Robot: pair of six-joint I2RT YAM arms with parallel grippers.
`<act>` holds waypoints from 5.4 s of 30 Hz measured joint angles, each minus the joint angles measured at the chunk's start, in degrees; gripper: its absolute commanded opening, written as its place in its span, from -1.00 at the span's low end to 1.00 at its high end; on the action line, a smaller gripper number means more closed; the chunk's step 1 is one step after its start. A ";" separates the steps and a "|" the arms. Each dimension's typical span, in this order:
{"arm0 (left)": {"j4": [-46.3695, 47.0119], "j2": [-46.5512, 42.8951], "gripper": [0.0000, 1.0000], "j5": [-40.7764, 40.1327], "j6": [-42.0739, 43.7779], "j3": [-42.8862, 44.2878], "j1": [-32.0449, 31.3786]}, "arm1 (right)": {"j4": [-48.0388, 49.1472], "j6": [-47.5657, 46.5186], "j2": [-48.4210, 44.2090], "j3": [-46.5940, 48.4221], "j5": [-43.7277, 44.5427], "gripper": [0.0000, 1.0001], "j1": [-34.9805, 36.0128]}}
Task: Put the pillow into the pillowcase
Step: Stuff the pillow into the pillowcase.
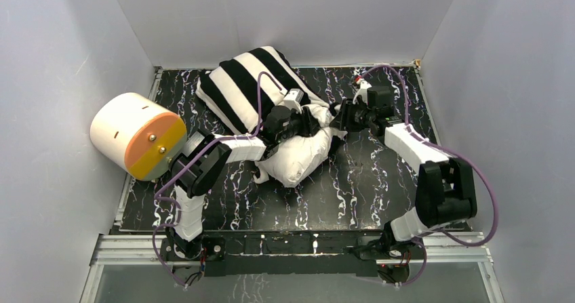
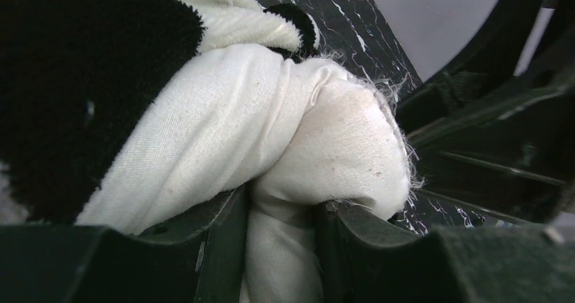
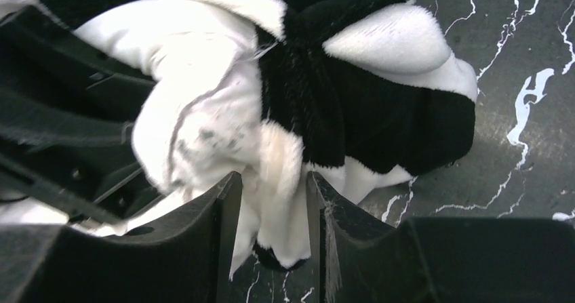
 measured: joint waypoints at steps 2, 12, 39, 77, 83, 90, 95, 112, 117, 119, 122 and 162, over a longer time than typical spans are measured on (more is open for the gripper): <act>0.00 0.00 -0.26 0.00 -0.02 0.00 -0.02 | 0.07 -0.35 2.67 1.20 0.46 -0.24 0.31; -1.29 0.39 -0.27 -0.66 -0.04 0.98 -0.20 | -8.28 -4.87 6.69 9.66 10.80 -1.00 2.21; -1.36 1.68 -0.24 -2.67 -0.04 1.86 -1.97 | -2.89 -5.92 2.08 2.25 15.28 -0.33 2.62; 2.36 0.26 -0.25 -0.20 -0.66 -2.05 -0.48 | 6.97 -1.40 6.60 -1.25 -5.27 -0.18 -5.27; 2.32 0.26 -0.25 -0.17 -0.66 -2.03 -0.48 | 8.68 -1.16 10.99 -1.22 -6.54 -0.17 -4.00; 1.18 0.37 -0.24 -0.17 -0.48 -1.36 -0.48 | 9.22 -1.18 13.35 -0.04 -6.99 -1.00 -1.64; -0.07 1.38 -0.24 -0.28 -0.50 0.35 -0.48 | 3.87 -1.16 5.55 0.55 -4.17 -1.00 -2.01; -7.21 3.23 -0.21 -2.78 -0.26 5.81 -0.35 | 14.56 7.37 1.97 -1.86 -17.99 -1.00 3.82; -11.06 -1.18 -0.11 -2.86 -0.57 4.24 -0.17 | 18.38 9.22 3.91 -3.26 -16.68 -1.00 4.00; -14.58 -5.68 0.02 -2.62 -0.59 1.88 -0.09 | 20.90 10.27 5.92 -3.54 -16.65 -1.00 3.89; -20.20 -12.26 0.17 -2.97 -0.87 -1.03 0.52 | 22.14 11.89 8.50 -3.54 -18.16 -1.00 3.80; -26.51 -1.36 -0.59 -13.53 1.75 9.40 1.81 | 29.24 19.71 -0.63 -9.94 -13.00 -1.00 7.65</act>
